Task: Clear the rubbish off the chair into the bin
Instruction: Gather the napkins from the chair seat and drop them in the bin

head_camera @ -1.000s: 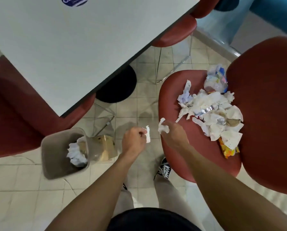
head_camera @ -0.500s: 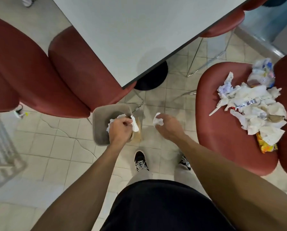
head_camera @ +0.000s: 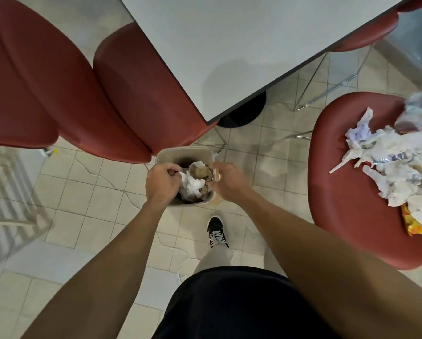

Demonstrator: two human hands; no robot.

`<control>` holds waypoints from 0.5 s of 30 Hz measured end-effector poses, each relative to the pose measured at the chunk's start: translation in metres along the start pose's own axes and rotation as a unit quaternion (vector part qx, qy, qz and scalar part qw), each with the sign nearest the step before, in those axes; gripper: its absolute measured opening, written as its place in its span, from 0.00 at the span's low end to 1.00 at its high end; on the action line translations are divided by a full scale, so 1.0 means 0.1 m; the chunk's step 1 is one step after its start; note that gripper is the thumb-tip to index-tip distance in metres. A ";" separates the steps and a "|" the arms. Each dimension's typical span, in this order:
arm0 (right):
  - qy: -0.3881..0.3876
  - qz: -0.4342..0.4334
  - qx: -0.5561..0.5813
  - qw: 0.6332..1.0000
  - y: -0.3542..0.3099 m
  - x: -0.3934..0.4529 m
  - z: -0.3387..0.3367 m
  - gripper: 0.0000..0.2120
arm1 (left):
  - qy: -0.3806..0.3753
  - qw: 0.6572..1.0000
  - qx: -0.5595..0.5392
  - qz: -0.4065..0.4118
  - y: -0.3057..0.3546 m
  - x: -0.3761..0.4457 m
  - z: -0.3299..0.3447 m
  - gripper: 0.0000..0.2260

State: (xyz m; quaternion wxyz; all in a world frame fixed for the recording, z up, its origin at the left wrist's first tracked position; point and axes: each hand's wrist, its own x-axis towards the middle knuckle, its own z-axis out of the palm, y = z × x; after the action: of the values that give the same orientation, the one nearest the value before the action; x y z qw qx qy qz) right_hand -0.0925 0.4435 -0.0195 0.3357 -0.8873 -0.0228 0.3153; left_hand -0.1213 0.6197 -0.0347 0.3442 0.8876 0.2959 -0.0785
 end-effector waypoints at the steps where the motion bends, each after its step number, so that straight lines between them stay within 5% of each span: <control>1: 0.002 0.007 0.005 1.000 0.05 0.00 -0.03 0.23 | -0.005 1.000 0.004 0.009 0.04 0.00 0.02 0.09; 15: 0.086 0.133 0.080 0.984 1.46 -0.39 -1.01 0.22 | -0.121 0.980 0.071 0.139 1.22 -0.37 1.16 0.07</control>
State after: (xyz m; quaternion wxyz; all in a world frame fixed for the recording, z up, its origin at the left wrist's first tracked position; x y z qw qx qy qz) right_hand -0.0903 0.2620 -0.0288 0.3618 -0.8763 0.1493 0.2808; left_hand -0.0731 0.4542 -0.0398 0.3213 0.9261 0.1197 -0.1574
